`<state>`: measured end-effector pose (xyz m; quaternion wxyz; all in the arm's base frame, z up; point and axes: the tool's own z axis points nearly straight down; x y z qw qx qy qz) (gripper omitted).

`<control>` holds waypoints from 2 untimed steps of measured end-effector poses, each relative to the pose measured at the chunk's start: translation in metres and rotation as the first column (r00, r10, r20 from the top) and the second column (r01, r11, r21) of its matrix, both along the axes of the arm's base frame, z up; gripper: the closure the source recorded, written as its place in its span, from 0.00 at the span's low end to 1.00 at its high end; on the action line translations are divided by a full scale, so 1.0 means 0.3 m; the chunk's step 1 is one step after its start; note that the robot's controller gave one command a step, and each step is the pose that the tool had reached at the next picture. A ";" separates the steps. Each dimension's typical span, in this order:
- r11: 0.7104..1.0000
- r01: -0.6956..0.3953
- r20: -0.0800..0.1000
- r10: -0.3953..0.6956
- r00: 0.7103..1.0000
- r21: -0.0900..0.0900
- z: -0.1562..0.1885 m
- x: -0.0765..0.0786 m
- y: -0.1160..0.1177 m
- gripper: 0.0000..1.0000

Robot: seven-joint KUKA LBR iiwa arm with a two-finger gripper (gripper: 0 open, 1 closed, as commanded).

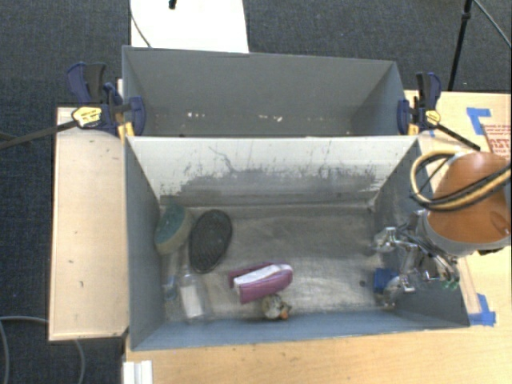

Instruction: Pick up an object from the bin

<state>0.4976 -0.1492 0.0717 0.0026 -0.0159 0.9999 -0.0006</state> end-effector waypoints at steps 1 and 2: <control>1.000 0.000 0.004 0.000 1.000 -0.001 0.007 0.005 -0.001 1.00; 0.958 -0.287 0.004 0.287 0.958 -0.003 0.563 -0.012 0.182 1.00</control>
Offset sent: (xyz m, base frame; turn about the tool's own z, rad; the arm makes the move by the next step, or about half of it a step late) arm 0.0000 0.0000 0.0000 0.0000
